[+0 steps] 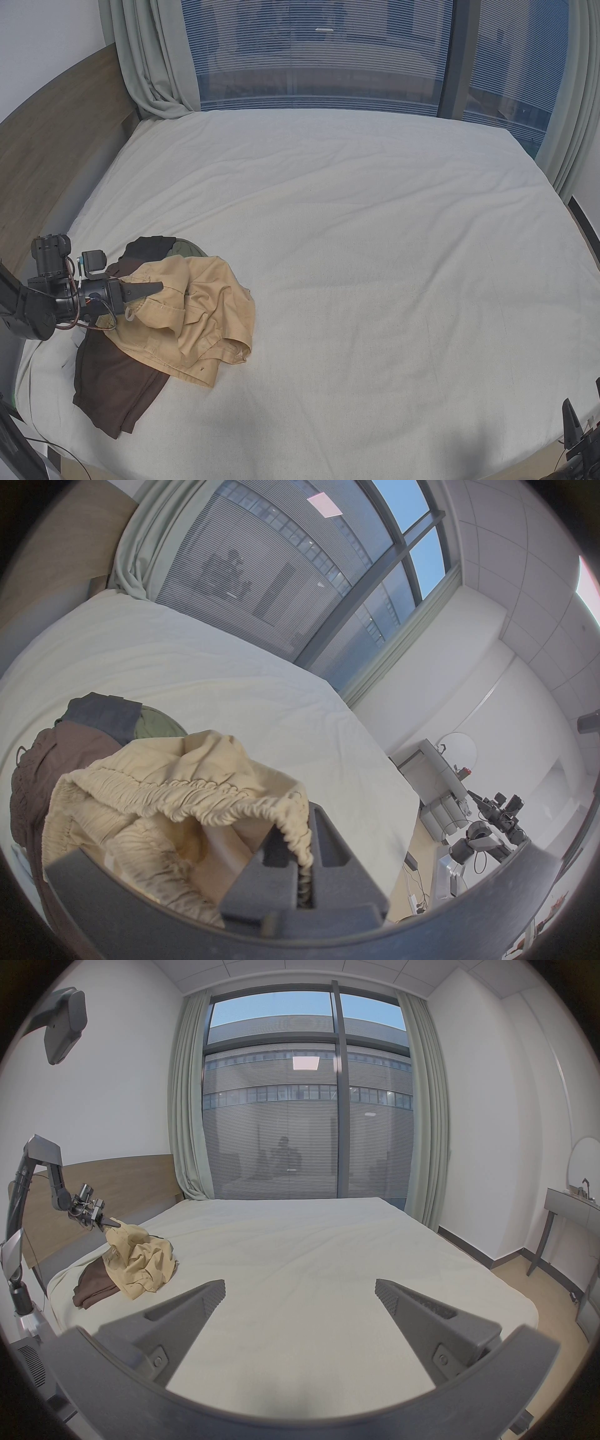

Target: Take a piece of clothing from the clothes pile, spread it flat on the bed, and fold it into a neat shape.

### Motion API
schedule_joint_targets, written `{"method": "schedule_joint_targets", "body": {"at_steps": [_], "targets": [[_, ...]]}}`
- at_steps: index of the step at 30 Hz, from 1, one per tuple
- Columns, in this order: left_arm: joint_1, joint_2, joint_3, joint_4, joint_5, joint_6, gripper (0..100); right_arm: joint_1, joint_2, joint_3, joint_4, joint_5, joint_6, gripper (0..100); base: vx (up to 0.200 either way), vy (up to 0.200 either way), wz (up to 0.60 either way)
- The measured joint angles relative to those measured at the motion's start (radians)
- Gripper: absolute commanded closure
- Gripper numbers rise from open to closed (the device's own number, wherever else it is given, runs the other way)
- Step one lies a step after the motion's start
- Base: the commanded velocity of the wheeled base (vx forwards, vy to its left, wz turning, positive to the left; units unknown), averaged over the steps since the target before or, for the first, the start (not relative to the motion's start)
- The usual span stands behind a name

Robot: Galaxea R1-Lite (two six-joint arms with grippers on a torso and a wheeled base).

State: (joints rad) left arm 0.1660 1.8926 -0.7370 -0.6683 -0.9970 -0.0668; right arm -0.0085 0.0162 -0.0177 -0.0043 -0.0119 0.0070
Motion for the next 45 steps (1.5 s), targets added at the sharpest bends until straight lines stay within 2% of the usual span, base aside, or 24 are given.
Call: {"method": "schedule_joint_targets", "body": {"at_steps": [13,20,26,32,35,38,42,45], "targets": [[-0.093,-0.020,0.020,-0.044,0.007,-0.064,100,-0.001,0.000,0.000,0.000,0.000,0.000,0,0.000,0.000,0.00],[-0.119,-0.016,0.009,-0.071,0.001,-0.192,100,-0.001,0.000,0.000,0.000,0.000,0.000,0,0.000,0.000,0.00],[-0.137,-0.015,0.009,-0.208,0.000,-0.406,100,-0.001,0.000,0.000,0.000,0.000,0.000,0,0.000,0.000,0.00],[-0.163,-0.014,0.026,-0.471,0.017,-0.714,100,-0.001,0.000,0.000,0.000,0.000,0.000,0,0.000,0.000,0.00],[-0.183,-0.011,0.033,-0.614,0.060,-0.872,100,-0.001,0.000,0.000,0.000,0.000,0.001,0,0.000,0.000,0.00],[-0.215,0.000,0.038,-0.763,0.170,-0.994,100,-0.001,0.000,0.000,0.000,0.000,0.000,0,0.000,0.000,0.00],[-0.269,0.025,0.034,-0.857,0.320,-1.068,100,-0.001,0.000,0.000,0.000,0.000,0.001,0,0.000,0.000,0.00],[-0.320,0.046,0.024,-0.873,0.372,-1.097,100,-0.001,0.000,0.000,0.000,0.000,0.001,0,0.000,0.000,0.00]]}}
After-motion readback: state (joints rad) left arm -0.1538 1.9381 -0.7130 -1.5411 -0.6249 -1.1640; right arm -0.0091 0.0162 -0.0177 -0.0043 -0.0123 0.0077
